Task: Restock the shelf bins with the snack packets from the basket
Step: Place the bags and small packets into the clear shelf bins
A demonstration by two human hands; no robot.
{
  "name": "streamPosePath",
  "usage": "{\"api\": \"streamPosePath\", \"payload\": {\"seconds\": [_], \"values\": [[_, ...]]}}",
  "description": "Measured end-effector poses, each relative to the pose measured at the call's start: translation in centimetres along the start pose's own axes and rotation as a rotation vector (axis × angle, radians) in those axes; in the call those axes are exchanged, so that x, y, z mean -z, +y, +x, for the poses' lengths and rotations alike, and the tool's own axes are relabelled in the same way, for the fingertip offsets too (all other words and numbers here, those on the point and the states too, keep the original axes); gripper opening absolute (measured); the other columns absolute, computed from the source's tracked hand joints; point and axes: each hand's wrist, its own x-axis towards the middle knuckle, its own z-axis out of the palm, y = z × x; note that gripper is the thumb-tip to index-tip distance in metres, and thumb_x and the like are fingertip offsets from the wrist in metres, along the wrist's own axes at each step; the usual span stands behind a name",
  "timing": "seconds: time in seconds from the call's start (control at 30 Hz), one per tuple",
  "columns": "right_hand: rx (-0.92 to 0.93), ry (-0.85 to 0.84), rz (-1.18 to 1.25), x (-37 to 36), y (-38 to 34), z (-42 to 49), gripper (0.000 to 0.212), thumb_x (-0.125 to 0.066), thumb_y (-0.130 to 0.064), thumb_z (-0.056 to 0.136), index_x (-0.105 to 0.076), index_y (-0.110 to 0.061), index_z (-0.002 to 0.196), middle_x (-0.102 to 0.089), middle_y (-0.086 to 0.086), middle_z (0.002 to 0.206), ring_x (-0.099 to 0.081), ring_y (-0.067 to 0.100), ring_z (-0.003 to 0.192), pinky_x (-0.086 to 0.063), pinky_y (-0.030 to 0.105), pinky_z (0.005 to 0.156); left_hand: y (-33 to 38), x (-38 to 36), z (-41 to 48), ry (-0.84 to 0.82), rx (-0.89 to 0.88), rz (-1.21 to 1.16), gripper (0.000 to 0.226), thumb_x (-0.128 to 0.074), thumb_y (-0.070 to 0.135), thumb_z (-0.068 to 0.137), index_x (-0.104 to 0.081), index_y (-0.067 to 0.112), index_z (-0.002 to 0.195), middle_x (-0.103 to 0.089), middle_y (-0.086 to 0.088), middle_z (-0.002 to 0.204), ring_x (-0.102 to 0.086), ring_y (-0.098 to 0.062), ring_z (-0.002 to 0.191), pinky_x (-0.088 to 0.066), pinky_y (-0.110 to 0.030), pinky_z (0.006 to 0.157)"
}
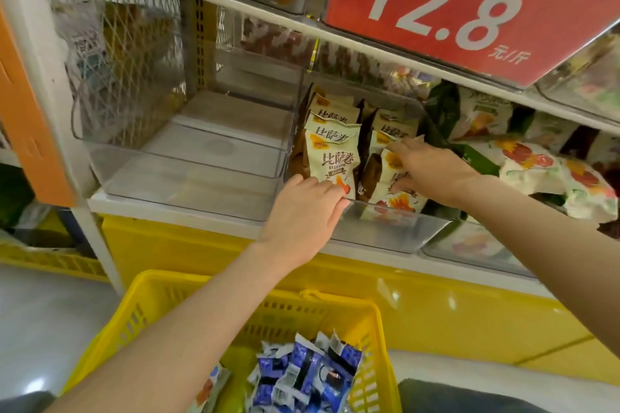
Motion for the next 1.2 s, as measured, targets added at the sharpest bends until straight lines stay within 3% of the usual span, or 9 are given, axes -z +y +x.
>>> {"api": "streamPosePath", "payload": {"seconds": [0.1, 0.33, 0.5, 0.7, 0.77, 0.87, 1.0, 1.1, 1.2], "values": [[-0.055, 0.022, 0.233, -0.3, 0.4, 0.3, 0.069, -0.071, -0.026, 0.081, -0.031, -0.018, 0.137, -0.054, 0.015, 0.129, -0.058, 0.03, 0.108, -0.05, 0.039, 0.086, 0.0, 0.1, 0.0, -0.007, -0.006, -0.001, 0.028, -0.041, 0.03, 0.097, -0.065, 0.018, 0.103, -0.07, 0.003, 0.094, -0.061, -0.012, 0.084, -0.036, -0.027, 0.075], [-0.06, 0.107, 0.184, -1.3, 0.3, -0.9, 0.07, -0.065, -0.029, 0.085, -0.03, -0.012, 0.143, -0.041, 0.014, 0.143, -0.038, 0.029, 0.132, -0.032, 0.038, 0.108, 0.0, 0.3, -0.1, -0.048, 0.011, -0.009, 0.028, -0.037, 0.031, 0.099, -0.062, 0.021, 0.105, -0.068, 0.005, 0.099, -0.058, -0.009, 0.089, -0.03, -0.023, 0.077], [-0.091, 0.373, 0.418, -1.9, -3.5, -4.8, 0.053, -0.052, -0.027, 0.094, -0.032, -0.014, 0.141, -0.036, 0.008, 0.147, -0.039, 0.022, 0.134, -0.033, 0.033, 0.108, 0.3, 1.0, -0.5, -0.078, 0.076, -0.061, 0.027, -0.033, 0.031, 0.1, -0.055, 0.023, 0.112, -0.062, 0.005, 0.11, -0.053, -0.012, 0.1, -0.035, -0.029, 0.089], [0.076, 0.238, 0.288, -5.0, -8.3, -10.1, 0.059, -0.044, -0.03, 0.098, -0.02, -0.008, 0.148, -0.015, 0.005, 0.156, -0.002, 0.015, 0.144, 0.004, 0.025, 0.115, 0.6, 2.9, -3.5, -0.081, 0.077, -0.053, 0.036, -0.037, 0.028, 0.098, -0.044, 0.018, 0.132, -0.048, 0.0, 0.132, -0.04, -0.015, 0.126, -0.024, -0.028, 0.109], [0.069, 0.287, 0.295, -5.2, -9.7, -11.5, 0.055, -0.054, -0.023, 0.094, -0.035, -0.003, 0.141, -0.033, 0.011, 0.149, -0.023, 0.023, 0.141, -0.017, 0.035, 0.116, 0.7, 3.8, -5.4, -0.056, 0.104, -0.065, 0.037, -0.037, 0.026, 0.096, -0.048, 0.015, 0.129, -0.052, -0.001, 0.127, -0.045, -0.016, 0.121, -0.029, -0.026, 0.101], [0.169, 0.415, 0.285, -6.3, -12.6, -12.8, 0.029, -0.056, -0.024, 0.091, -0.061, -0.005, 0.113, -0.064, 0.009, 0.108, -0.064, 0.027, 0.1, -0.054, 0.034, 0.085, -0.1, 4.2, -9.4, -0.011, 0.201, -0.071, 0.031, -0.04, 0.024, 0.092, -0.057, 0.012, 0.116, -0.059, -0.002, 0.106, -0.055, -0.016, 0.097, -0.036, -0.025, 0.083], [0.224, 0.236, 0.382, -9.1, -17.2, -12.6, 0.018, -0.057, -0.026, 0.091, -0.063, -0.012, 0.101, -0.062, 0.001, 0.092, -0.061, 0.019, 0.083, -0.047, 0.025, 0.073, -3.5, 2.8, -15.6, -0.103, 0.471, -0.074, 0.024, -0.043, 0.022, 0.094, -0.059, 0.014, 0.11, -0.059, 0.0, 0.103, -0.052, -0.016, 0.096, -0.04, -0.032, 0.083], [0.21, -0.011, 0.563, -12.5, -21.4, -11.7, 0.031, -0.039, -0.031, 0.1, -0.051, -0.013, 0.121, -0.054, 0.002, 0.114, -0.05, 0.016, 0.106, -0.039, 0.026, 0.091, -7.2, 2.0, -20.3, -0.169, 0.659, 0.034, 0.02, -0.05, 0.015, 0.092, -0.059, 0.009, 0.109, -0.059, -0.01, 0.102, -0.053, -0.027, 0.093, -0.042, -0.041, 0.079], [0.226, -0.235, 0.676, -16.6, -25.7, -11.3, 0.037, -0.032, -0.032, 0.102, -0.04, -0.013, 0.133, -0.045, 0.003, 0.129, -0.045, 0.017, 0.115, -0.036, 0.025, 0.094, -10.7, 1.8, -24.4, -0.232, 0.886, 0.073, 0.024, -0.05, 0.011, 0.091, -0.056, 0.005, 0.114, -0.057, -0.019, 0.104, -0.051, -0.037, 0.095, -0.039, -0.047, 0.079]]}}
